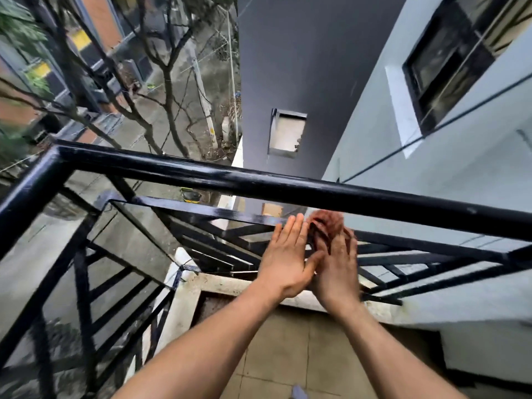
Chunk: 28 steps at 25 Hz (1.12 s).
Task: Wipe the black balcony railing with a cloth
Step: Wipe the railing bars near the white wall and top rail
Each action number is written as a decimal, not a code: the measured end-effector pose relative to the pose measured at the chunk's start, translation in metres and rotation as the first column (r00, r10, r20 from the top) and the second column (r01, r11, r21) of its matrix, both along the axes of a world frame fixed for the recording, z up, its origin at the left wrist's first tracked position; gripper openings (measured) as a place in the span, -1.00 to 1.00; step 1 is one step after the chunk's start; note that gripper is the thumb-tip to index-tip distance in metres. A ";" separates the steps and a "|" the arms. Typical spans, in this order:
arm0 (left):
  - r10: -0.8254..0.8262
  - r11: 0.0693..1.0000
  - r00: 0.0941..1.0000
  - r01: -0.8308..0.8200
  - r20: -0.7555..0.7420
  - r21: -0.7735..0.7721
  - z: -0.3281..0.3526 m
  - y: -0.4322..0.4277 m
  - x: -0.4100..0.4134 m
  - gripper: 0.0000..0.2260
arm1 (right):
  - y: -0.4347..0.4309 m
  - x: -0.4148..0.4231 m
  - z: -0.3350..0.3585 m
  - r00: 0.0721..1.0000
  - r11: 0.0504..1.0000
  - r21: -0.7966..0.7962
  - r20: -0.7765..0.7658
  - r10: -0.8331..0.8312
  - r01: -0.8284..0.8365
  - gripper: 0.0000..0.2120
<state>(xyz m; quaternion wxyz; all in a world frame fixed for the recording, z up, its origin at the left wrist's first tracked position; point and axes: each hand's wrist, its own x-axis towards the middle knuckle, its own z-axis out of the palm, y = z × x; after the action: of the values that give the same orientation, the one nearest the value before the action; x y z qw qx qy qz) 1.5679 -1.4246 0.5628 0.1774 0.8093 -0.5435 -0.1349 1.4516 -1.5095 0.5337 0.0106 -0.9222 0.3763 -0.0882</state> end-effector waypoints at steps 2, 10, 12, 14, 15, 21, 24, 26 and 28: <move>0.002 1.000 1.000 -0.002 0.014 0.019 0.001 -0.015 -0.026 -0.24 | -0.045 -0.054 0.005 0.999 0.999 -0.022 -0.037 0.031 -0.032 -0.18; -0.011 0.998 1.000 0.010 0.015 0.054 0.007 -0.095 -0.115 -0.25 | -0.083 -0.099 0.011 0.997 0.994 0.094 0.055 -0.059 0.054 -0.28; 0.010 0.996 0.999 -0.013 0.043 0.086 0.009 -0.105 -0.126 -0.25 | -0.124 -0.142 0.022 0.999 0.997 0.065 -0.014 -0.033 0.033 -0.22; -0.018 0.993 0.998 0.011 0.063 0.117 0.013 -0.112 -0.128 -0.26 | -0.168 -0.189 0.019 0.943 0.939 0.091 0.006 -0.334 0.332 -0.11; -0.040 0.992 0.998 0.033 0.057 0.123 0.017 -0.117 -0.132 -0.27 | -0.179 -0.207 0.021 0.882 0.876 0.124 0.012 -0.470 0.465 -0.08; -0.114 0.991 0.992 0.117 -0.051 0.057 0.018 -0.145 -0.158 -0.37 | -0.126 -0.156 -0.005 0.893 0.929 0.130 0.258 -0.369 0.346 -0.17; -0.149 0.987 0.989 0.148 -0.009 -0.055 0.006 -0.133 -0.150 -0.42 | -0.117 -0.173 -0.037 0.989 0.996 -0.077 0.146 -0.024 0.035 -0.20; -0.215 0.969 0.975 0.221 0.064 -0.114 -0.005 -0.118 -0.147 -0.44 | -0.132 -0.194 -0.055 0.997 0.989 -0.142 0.075 -0.017 0.028 -0.13; -0.283 0.948 0.954 0.294 0.101 -0.117 -0.017 -0.099 -0.147 -0.50 | -0.145 -0.208 -0.066 0.998 0.977 -0.205 -0.025 0.050 -0.054 -0.07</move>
<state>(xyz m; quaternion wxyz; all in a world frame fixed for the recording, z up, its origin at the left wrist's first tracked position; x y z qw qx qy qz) 1.4214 -1.5240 0.5459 0.1857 0.7125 -0.6707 -0.0896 1.2433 -1.6548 0.4678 -0.0864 -0.9287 0.3409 -0.1172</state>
